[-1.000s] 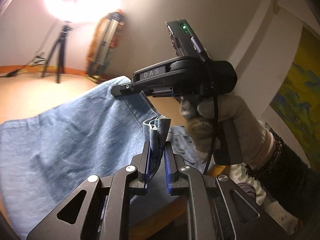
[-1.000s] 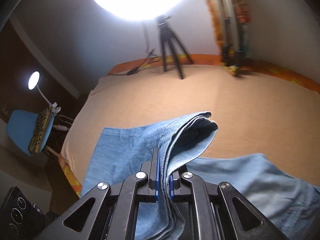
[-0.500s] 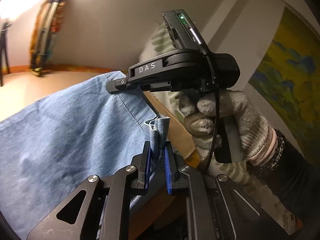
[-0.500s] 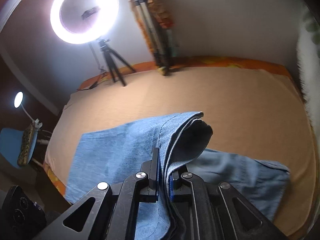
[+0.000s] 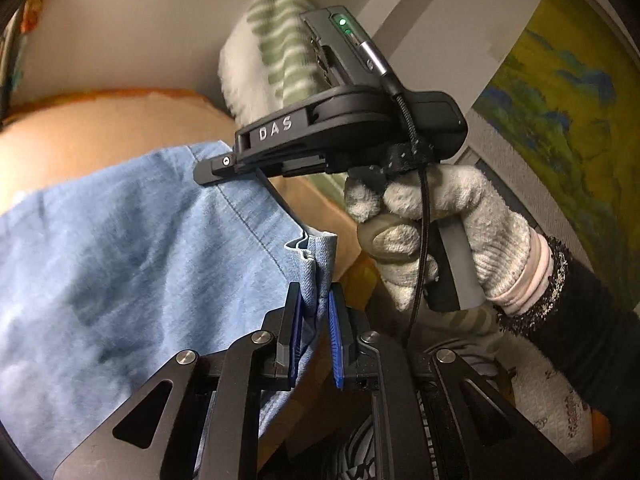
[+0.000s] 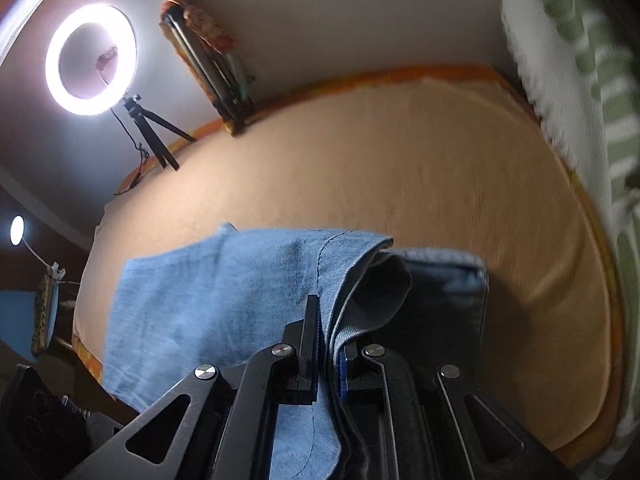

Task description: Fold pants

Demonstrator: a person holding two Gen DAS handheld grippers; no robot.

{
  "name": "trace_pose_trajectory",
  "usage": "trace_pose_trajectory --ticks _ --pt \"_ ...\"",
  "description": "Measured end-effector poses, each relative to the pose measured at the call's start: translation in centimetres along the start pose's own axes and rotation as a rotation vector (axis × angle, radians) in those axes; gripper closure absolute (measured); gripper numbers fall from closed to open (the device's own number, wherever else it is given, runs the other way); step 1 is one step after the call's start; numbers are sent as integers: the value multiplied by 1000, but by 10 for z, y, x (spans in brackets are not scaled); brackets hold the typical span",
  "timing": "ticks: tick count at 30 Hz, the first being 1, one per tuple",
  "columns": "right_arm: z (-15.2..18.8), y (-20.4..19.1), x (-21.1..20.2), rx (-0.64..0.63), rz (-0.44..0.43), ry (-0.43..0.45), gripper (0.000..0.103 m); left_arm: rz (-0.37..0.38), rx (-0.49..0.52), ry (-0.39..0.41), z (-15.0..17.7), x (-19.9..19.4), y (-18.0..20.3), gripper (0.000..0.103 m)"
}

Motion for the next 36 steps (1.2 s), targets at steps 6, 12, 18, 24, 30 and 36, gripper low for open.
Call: trace_pose_trajectory --ticks 6,12,18,24,30,36 --pt "-3 12 8 70 -168 -4 64 11 25 -43 8 17 7 92" --pt "-20 26 26 207 -355 -51 54 18 30 -83 18 33 17 93" --pt "-25 30 47 301 -356 -66 71 19 11 -100 23 46 16 93" --pt "-25 -28 -16 -149 -147 199 97 26 30 -120 30 46 27 93" --pt "-17 -6 -5 -233 42 153 97 -20 -6 -92 26 58 23 93" --pt "-21 7 24 -211 107 93 96 -14 -16 -87 22 55 30 93"
Point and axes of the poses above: each gripper's, at about its wrist camera, not at the fingertips, and x roughly the way its jaws point, y to its right, z to its underside, the point moved 8 cm from there along x, roughly the way its jaws point, and after that the axes turned 4 degrees about z, right-handed, at the moved point
